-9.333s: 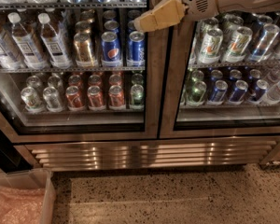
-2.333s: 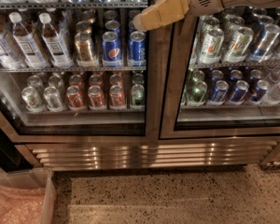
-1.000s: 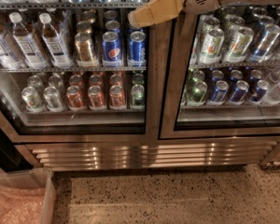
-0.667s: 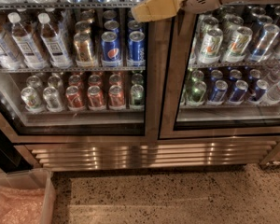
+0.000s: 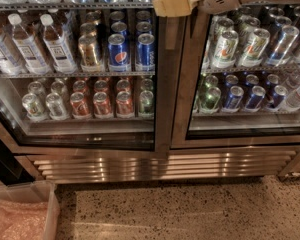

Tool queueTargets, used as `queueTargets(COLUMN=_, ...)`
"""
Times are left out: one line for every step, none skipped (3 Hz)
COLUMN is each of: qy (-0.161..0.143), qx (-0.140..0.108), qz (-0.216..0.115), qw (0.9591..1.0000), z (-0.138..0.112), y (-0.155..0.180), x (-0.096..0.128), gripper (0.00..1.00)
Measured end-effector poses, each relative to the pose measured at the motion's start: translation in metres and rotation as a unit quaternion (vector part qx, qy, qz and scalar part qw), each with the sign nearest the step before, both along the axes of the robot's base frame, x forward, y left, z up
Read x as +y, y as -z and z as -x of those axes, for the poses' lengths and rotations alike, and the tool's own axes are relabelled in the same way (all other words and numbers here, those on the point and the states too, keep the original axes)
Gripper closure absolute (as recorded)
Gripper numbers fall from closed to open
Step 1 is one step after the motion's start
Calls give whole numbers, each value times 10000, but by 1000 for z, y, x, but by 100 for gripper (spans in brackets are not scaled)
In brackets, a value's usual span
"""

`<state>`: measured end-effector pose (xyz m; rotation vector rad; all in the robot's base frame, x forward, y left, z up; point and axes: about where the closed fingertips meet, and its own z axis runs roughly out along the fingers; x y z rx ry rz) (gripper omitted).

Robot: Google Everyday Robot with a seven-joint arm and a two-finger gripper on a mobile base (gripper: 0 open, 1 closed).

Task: Open left fridge door

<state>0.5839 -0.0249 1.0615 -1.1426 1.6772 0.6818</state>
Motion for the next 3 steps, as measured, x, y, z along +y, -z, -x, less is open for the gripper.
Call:
queueTargets(qy=1, qx=0, qz=0, qw=10000, z=2, y=0, x=-3, gripper=87)
queueTargets(qy=1, qx=0, qz=1, qw=10000, z=2, y=0, x=-3, gripper=64)
queueTargets(qy=493, qx=-103, qz=276, qw=9983, z=17, y=-13, x=-25, gripper=52)
